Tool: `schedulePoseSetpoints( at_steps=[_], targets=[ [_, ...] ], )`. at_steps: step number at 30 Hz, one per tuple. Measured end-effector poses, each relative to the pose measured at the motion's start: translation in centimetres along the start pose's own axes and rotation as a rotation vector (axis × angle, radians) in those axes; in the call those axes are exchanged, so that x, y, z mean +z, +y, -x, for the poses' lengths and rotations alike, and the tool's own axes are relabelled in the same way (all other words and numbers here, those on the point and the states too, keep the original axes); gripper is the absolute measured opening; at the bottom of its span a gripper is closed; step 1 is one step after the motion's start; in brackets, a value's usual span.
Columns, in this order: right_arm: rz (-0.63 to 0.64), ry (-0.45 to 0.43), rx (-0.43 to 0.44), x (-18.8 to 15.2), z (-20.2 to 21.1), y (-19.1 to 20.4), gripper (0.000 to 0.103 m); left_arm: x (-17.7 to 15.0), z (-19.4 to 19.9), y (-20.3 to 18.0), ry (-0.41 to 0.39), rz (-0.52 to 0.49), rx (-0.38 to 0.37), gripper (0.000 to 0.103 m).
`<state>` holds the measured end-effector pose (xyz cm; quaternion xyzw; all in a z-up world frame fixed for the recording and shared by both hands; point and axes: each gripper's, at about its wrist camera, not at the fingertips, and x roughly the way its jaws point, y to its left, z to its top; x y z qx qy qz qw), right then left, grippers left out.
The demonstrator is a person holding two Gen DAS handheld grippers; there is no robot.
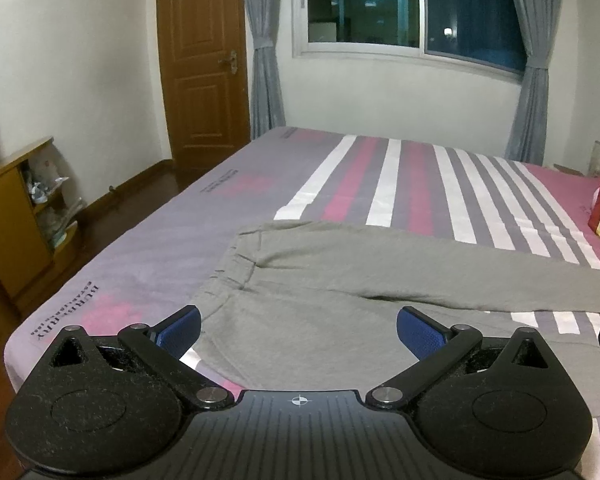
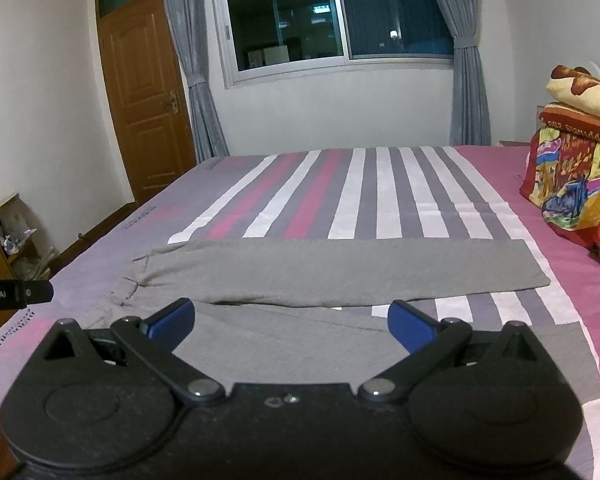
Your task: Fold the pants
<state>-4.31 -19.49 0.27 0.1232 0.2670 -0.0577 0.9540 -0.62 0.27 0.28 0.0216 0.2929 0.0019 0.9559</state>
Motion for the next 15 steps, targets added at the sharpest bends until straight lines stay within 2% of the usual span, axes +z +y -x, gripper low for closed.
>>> schedulePoseSetpoints(
  at_steps=[15],
  targets=[
    [0.020, 0.014, 0.019, -0.28, -0.30, 0.55, 0.103, -0.33, -0.86, 0.16, 0.007, -0.003, -0.002, 0.103]
  ],
)
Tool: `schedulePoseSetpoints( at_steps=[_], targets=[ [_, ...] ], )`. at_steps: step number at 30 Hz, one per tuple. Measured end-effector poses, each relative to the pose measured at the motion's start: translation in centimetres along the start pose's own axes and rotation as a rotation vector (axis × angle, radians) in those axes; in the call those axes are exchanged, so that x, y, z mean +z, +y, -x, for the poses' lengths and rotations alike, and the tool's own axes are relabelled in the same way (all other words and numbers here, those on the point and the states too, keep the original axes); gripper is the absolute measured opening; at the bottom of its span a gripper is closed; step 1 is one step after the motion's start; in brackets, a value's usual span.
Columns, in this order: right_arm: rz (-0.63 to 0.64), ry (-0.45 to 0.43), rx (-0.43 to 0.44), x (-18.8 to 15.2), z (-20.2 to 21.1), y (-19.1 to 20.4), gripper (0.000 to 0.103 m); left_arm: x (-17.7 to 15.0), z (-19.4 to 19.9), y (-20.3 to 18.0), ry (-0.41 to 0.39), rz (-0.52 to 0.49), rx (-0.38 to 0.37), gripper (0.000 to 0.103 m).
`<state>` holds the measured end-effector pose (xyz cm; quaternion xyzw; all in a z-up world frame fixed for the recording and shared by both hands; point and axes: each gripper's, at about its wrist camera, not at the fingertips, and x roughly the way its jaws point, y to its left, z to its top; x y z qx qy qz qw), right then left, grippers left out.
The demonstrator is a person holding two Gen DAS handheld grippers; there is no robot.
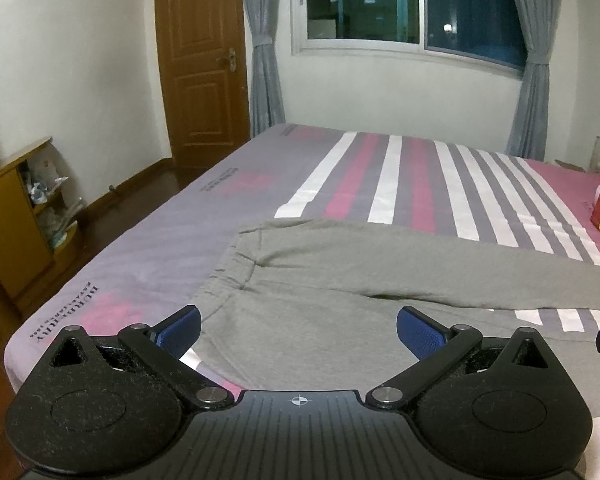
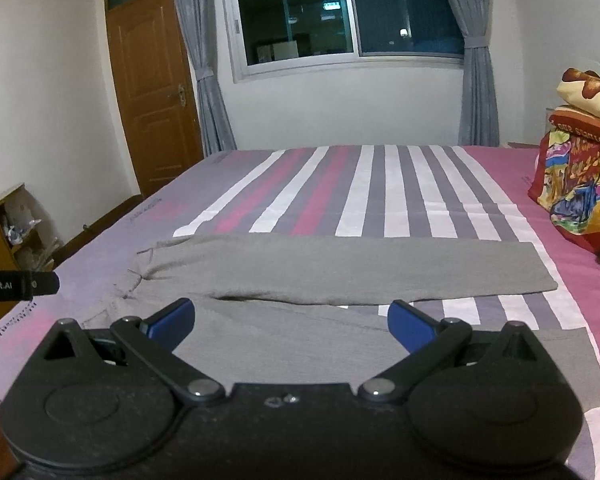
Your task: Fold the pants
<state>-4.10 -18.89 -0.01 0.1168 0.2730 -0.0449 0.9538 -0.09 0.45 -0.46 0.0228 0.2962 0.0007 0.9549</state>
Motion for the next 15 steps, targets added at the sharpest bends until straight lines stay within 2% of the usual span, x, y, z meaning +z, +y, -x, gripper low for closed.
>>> schedulePoseSetpoints(
  at_steps=[6, 15],
  targets=[
    [-0.039, 0.001, 0.038, 0.0, -0.6, -0.6, 0.103, 0.0, -0.7, 0.0, 0.008, -0.007, 0.010, 0.103],
    [-0.029, 0.007, 0.051, -0.2, -1.6, -0.3, 0.103, 0.0, -2.2, 0.0, 0.021, -0.018, 0.027, 0.103]
  ],
)
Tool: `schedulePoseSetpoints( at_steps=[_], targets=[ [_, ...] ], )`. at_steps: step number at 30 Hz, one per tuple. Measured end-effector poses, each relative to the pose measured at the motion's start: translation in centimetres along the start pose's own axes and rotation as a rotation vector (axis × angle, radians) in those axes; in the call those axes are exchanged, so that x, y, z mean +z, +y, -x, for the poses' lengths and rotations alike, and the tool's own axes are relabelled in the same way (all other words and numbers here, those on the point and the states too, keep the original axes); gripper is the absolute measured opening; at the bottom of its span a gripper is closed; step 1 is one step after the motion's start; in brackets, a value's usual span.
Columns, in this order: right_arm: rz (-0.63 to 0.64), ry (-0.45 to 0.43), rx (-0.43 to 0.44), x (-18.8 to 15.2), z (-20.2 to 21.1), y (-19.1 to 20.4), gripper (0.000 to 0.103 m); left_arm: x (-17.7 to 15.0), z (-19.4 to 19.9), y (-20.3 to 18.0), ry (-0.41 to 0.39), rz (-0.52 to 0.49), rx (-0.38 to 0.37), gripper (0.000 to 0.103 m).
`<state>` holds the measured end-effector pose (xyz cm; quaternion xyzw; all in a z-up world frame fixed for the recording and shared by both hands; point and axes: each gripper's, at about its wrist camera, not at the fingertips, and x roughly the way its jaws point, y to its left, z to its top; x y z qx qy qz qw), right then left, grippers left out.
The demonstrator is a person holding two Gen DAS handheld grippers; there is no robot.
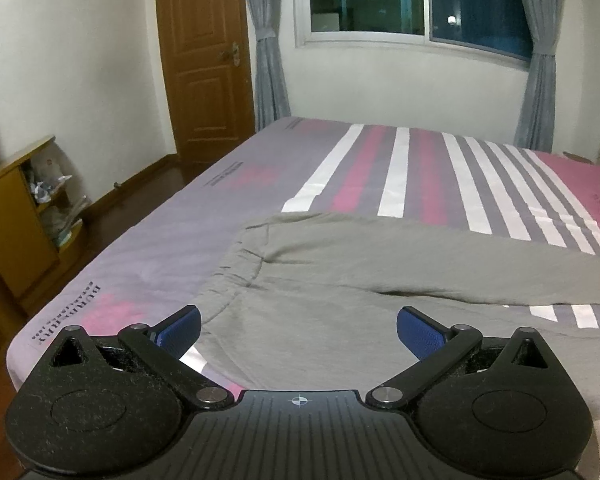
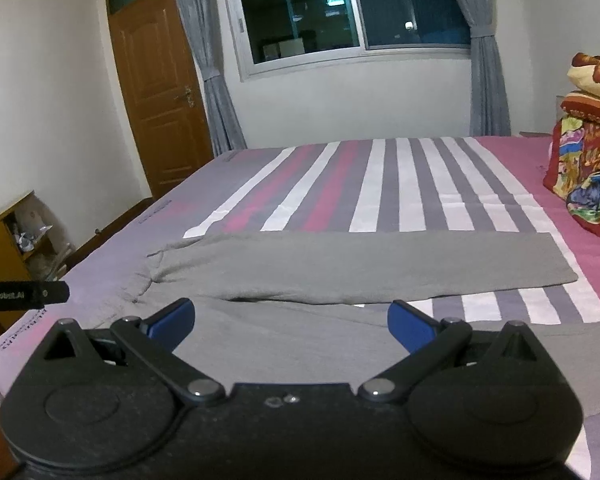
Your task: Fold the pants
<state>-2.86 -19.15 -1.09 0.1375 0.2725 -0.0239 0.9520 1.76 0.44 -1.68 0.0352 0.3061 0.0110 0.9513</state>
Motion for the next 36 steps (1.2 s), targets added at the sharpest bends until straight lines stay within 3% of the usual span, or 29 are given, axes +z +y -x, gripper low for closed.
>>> schedulePoseSetpoints(
  at_steps=[8, 14, 22, 36],
  targets=[
    [0.030, -0.026, 0.074, -0.1, -0.7, 0.3, 0.103, 0.4, -1.3, -0.1, 0.008, -0.011, 0.012, 0.103],
    [-0.014, 0.007, 0.123, 0.1, -2.1, -0.1, 0.103, 0.7, -2.5, -0.2, 0.020, -0.017, 0.022, 0.103],
    [0.072, 0.019, 0.036, 0.5, -3.6, 0.9, 0.103, 0.9, -4.8, 0.0, 0.043, -0.022, 0.040, 0.103],
    [0.115, 0.047, 0.125, 1.4, -7.0, 1.5, 0.103, 2.1, -10.1, 0.6, 0.083, -0.023, 0.046, 0.103]
  ],
)
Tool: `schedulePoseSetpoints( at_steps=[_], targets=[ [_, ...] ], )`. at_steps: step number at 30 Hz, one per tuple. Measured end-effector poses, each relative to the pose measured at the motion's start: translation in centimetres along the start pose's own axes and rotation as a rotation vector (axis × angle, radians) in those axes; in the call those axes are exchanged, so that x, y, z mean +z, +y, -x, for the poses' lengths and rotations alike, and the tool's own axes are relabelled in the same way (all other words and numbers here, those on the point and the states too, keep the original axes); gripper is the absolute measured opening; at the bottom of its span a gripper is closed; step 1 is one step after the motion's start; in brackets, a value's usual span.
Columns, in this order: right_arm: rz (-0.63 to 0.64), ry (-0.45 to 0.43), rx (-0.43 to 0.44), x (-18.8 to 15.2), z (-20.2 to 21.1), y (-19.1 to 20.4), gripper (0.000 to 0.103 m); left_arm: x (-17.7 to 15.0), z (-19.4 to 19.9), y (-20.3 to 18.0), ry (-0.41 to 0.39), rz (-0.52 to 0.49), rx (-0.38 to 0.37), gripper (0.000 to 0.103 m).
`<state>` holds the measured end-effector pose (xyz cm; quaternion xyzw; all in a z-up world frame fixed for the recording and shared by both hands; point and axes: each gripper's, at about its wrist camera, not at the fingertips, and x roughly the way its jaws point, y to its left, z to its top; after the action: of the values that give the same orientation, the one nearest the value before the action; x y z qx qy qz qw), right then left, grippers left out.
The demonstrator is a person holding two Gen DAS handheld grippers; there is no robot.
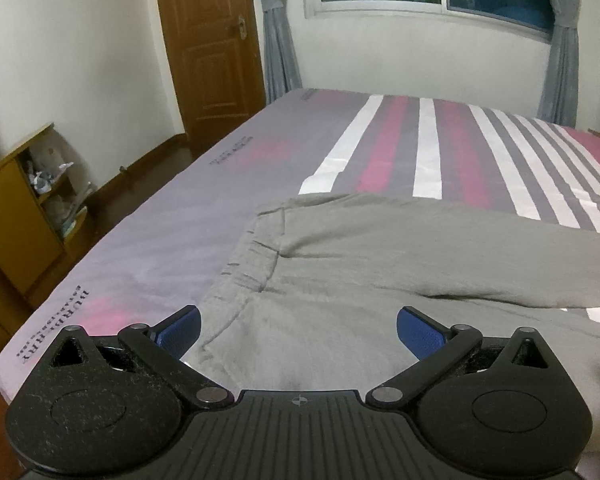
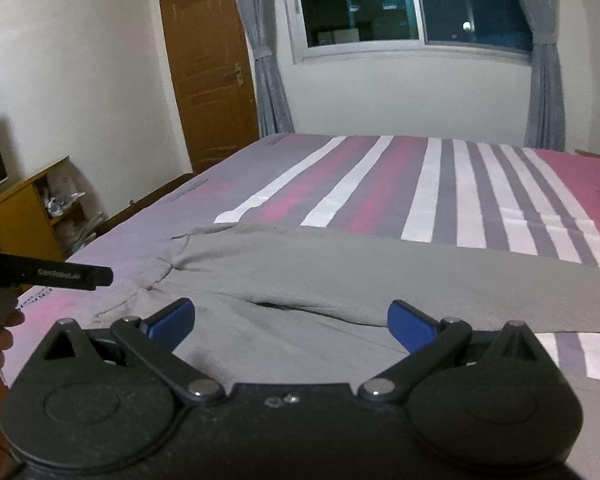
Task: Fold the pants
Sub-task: 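Lower both tools to the sweatpants waistband and close both grippers on it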
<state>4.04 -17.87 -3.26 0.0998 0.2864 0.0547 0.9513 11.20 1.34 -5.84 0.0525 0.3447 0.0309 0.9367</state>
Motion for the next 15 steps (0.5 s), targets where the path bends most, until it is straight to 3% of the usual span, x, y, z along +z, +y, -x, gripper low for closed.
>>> schedulePoseSetpoints(
  at_steps=[3, 15],
  targets=[
    [-0.031, 0.037, 0.035, 0.3, -1.3, -0.4, 0.103, 0.6, -1.1, 0.1, 0.008, 0.002, -0.010, 0.103],
    [-0.033, 0.044, 0.051, 1.3, -4.4, -0.6, 0.096, 2.0, -5.0, 0.2, 0.029, 0.007, 0.009, 0.103]
  ],
)
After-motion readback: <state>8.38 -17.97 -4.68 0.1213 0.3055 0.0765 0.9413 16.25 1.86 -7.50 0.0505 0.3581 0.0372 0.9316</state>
